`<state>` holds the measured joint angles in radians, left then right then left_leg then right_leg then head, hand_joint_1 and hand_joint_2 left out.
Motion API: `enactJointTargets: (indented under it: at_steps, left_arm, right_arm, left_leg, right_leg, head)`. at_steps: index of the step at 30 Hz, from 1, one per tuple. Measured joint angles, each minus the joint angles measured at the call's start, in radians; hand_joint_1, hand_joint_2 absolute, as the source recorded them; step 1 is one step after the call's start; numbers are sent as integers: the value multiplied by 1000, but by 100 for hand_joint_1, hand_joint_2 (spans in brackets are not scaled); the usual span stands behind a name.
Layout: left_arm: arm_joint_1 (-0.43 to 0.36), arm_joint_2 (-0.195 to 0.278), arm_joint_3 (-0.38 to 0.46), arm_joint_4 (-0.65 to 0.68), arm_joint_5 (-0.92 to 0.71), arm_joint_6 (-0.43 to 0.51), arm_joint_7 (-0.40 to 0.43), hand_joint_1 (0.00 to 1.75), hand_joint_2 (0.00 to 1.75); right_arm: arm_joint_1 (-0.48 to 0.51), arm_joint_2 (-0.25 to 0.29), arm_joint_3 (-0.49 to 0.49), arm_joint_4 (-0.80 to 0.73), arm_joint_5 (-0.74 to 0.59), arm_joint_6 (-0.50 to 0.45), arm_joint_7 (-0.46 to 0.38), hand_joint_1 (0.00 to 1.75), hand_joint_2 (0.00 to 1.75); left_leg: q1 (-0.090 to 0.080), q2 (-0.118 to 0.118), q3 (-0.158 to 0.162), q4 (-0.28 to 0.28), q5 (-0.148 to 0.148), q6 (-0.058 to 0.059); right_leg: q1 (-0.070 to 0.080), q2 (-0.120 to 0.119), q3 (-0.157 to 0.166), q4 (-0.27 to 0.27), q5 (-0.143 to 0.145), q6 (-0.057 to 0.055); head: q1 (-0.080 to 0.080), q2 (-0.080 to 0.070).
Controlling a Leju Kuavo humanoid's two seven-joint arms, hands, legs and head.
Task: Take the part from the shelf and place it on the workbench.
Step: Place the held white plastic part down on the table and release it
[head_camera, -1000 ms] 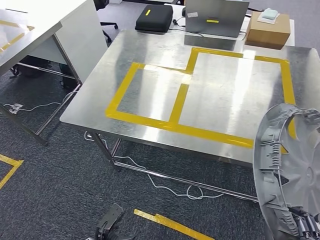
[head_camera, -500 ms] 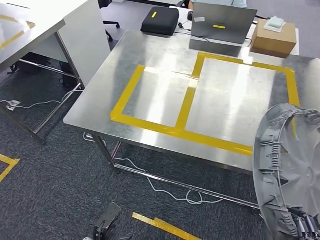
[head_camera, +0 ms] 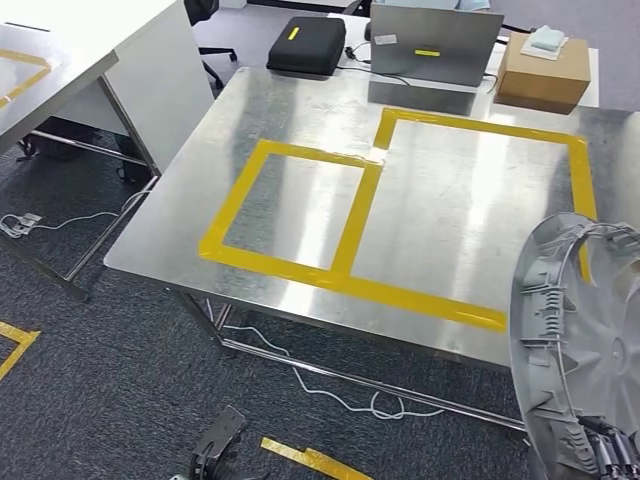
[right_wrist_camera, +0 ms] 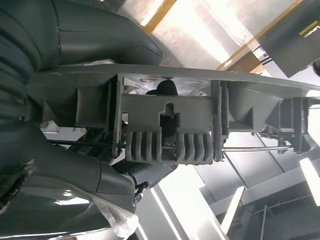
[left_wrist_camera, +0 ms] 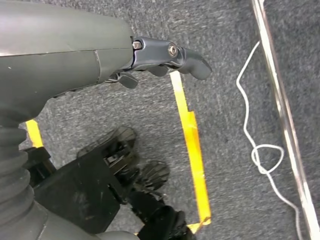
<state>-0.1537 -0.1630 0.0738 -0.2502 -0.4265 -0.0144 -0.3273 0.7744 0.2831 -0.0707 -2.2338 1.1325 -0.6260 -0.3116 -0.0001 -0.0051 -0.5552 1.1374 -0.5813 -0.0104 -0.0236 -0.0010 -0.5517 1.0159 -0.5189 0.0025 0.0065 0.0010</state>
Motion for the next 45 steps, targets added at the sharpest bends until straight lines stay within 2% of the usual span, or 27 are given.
enactJointTargets:
  at_steps: [2, 3, 4, 5, 6, 8, 10, 13, 15, 17, 18, 19, 20, 22, 23, 24, 25, 26, 28, 30, 32, 36, 37, 40, 41, 43, 45]
  left_arm:
    - [2, 1, 1, 0, 0, 0, 0, 0, 175]
    - [4, 1, 2, 0, 0, 0, 0, 0, 175]
    - [5, 1, 2, 0, 0, 0, 0, 0, 175]
    - [6, 1, 3, 0, 0, 0, 0, 0, 175]
    - [7, 1, 4, 0, 0, 0, 0, 0, 175]
    - [6, 2, 5, 0, 0, 0, 0, 0, 175]
    - [6, 2, 6, 0, 0, 1, 0, 0, 175]
    - [5, 2, 6, 0, 0, 2, -1, 0, 175]
    - [4, -1, 7, 0, 0, 2, -1, 0, 175]
    - [4, -5, 7, 0, 0, 2, -1, 0, 175]
    - [6, -6, 7, 0, 0, 2, -1, 0, 175]
    - [7, -7, 7, 0, 0, 2, -1, 0, 175]
    - [8, -8, 7, 0, 0, 2, -1, 0, 175]
    - [8, -9, 7, 0, 0, 2, -1, 0, 175]
    - [7, -9, 7, 0, 0, 3, -1, 0, 175]
    - [6, -9, 8, 0, -1, 3, -2, 0, 175]
    - [5, -9, 8, 0, -2, 4, -4, 0, 175]
    - [5, -9, 8, 0, -3, 5, -6, 0, 175]
    - [7, -9, 8, 0, -8, 7, -9, 0, 175]
    - [7, -8, 8, 0, -15, 6, -10, 0, 175]
    - [6, -8, 8, 0, -24, 2, -10, 0, 175]
    - [5, -7, 8, 0, -42, -12, -11, 0, 175]
    - [4, -7, 8, 0, -46, -16, -13, 0, 175]
    - [4, -7, 7, 0, -61, -26, -17, 0, 175]
    - [4, -7, 6, 0, -66, -29, -18, 0, 175]
    - [4, -7, 5, 0, -76, -37, -19, 0, 175]
    - [3, -7, 2, 0, -86, -44, -19, 0, 175]
  right_arm:
    - [-1, 0, 0, 0, 0, 0, -1, 175, 175]
    - [-1, 0, 0, 0, 0, 0, -1, 175, 175]
    - [-1, 0, 0, 0, 0, 0, -1, 175, 175]
    - [0, 0, 0, 0, 0, 0, -1, 175, 175]
    - [0, 0, 0, 0, 0, 0, -1, 175, 175]
    - [-1, 0, 0, 0, 1, 0, -1, 175, 175]
    - [-2, 0, 0, 0, 1, 0, -2, 175, 175]
    - [-1, 0, 0, 1, 1, 0, -2, 175, 175]
    - [-3, -1, 0, 0, 1, 0, -2, 175, 175]
    - [-3, -1, 0, 0, 2, 0, -3, 175, 175]
    - [-3, -1, 0, 1, 1, 0, -3, 175, 175]
    - [-2, -1, 0, 1, 1, 0, -3, 175, 175]
    - [-1, -1, 0, 1, 1, 0, -2, 175, 175]
    - [-2, -1, 0, 2, 1, 0, -1, 175, 175]
    - [-2, -1, 0, 2, 1, 0, -2, 175, 175]
    - [-2, -1, 0, 3, 2, 1, -2, 175, 175]
    - [-2, -2, -1, 3, 1, 4, -1, 175, 175]
    - [-1, -2, -2, 2, 0, 9, 1, 175, 175]
    - [-1, -2, -6, 2, -19, 37, 14, 175, 175]
    - [-7, -2, -25, 1, -79, 119, 32, 175, 175]
    - [-22, -2, -76, 1, -157, 255, 31, 175, 175]
    - [-110, 13, -289, -2, -290, 570, -30, 175, 175]
    - [-143, 16, -355, -2, -303, 647, -43, 175, 175]
    - [-263, 18, -567, 0, -287, 878, -88, 175, 175]
    - [-307, 18, -637, 1, -273, 948, -102, 175, 175]
    - [-383, 3, -761, 12, -232, 1052, -117, 175, 175]
    - [-442, -34, -842, 35, -167, 1095, -118, 175, 175]
  left_leg:
    - [1, 0, -80, 119, -49, -3]
    - [0, 0, -106, 146, -56, 0]
    - [-1, 0, -116, 139, -42, 5]
    - [-4, 0, -110, 99, -5, 15]
    - [-11, 0, -96, 37, 46, 30]
    - [-25, 3, -67, -59, 105, 59]
    - [-35, 3, -51, -99, 110, 74]
    - [-30, -3, -12, -146, 121, 82]
    - [-22, -4, 8, -159, 118, 79]
    - [-20, -5, 16, -159, 106, 74]
    - [-19, -5, 23, -159, 99, 71]
    - [-17, -5, 32, -159, 90, 67]
    - [-14, -6, 44, -157, 81, 62]
    - [-7, -8, 68, -152, 60, 49]
    - [-6, -8, 73, -147, 51, 41]
    - [-6, -9, 73, -143, 44, 35]
    - [-8, -9, 71, -140, 38, 30]
    - [-9, -9, 67, -138, 36, 34]
    - [-10, -9, 67, -140, 34, 50]
    - [-11, -9, 68, -141, 38, 64]
    - [-11, -9, 69, -142, 40, 66]
    - [-9, -8, 78, -150, 31, 72]
    - [-7, -8, 80, -152, 28, 66]
    - [-2, -8, 84, -154, 28, 24]
    - [-1, -8, 84, -154, 28, 16]
    - [-1, -9, 85, -154, 30, 12]
    - [-2, -9, 86, -154, 31, 12]
  right_leg:
    - [5, 0, 11, 0, -12, -6]
    - [8, 0, 19, 0, -20, -7]
    - [12, 1, 29, 0, -27, -8]
    - [16, 1, 41, 0, -36, -9]
    - [20, 1, 50, -1, -45, -9]
    - [24, -2, 68, -5, -60, -5]
    - [20, -5, 82, -13, -60, 7]
    - [16, -6, 91, 3, -54, 26]
    - [14, -2, 39, 88, -84, 34]
    - [10, 0, -47, 207, -129, 42]
    - [7, 0, -80, 241, -141, 48]
    - [4, -1, -97, 242, -130, 54]
    - [1, -1, -96, 206, -95, 60]
    - [-4, 0, -68, 88, -6, 70]
    - [-3, 1, -57, 43, 16, 65]
    - [-1, 3, -51, 21, 27, 55]
    - [1, 3, -50, 19, 24, 42]
    - [1, 3, -48, 16, 26, 32]
    - [-1, 3, -48, 17, 33, 29]
    - [-1, 5, -48, 16, 31, 28]
    - [0, 6, -47, 15, 26, 22]
    - [7, 8, -41, 15, 18, 11]
    - [9, 8, -39, 15, 17, 9]
    - [12, 8, -35, 15, 16, 7]
    - [13, 7, -33, 15, 17, 8]
    - [12, 5, -30, 14, 19, 9]
    - [11, 4, -27, 11, 21, 12]
  head:
    - [-1, 0]
    - [-1, 0]
    - [-1, 0]
    - [-1, 0]
    - [-1, 0]
    - [4, 0]
    - [4, 0]
    - [2, 0]
    - [8, 0]
    - [12, 0]
    - [12, 0]
    - [12, 0]
    - [12, 0]
    - [13, 0]
    - [15, 0]
    - [17, 0]
    - [17, 0]
    - [17, 0]
    - [12, 0]
    - [10, 0]
    - [8, 0]
    - [4, 0]
    - [3, 0]
    - [4, 0]
    - [4, 0]
    - [4, 0]
    - [4, 0]
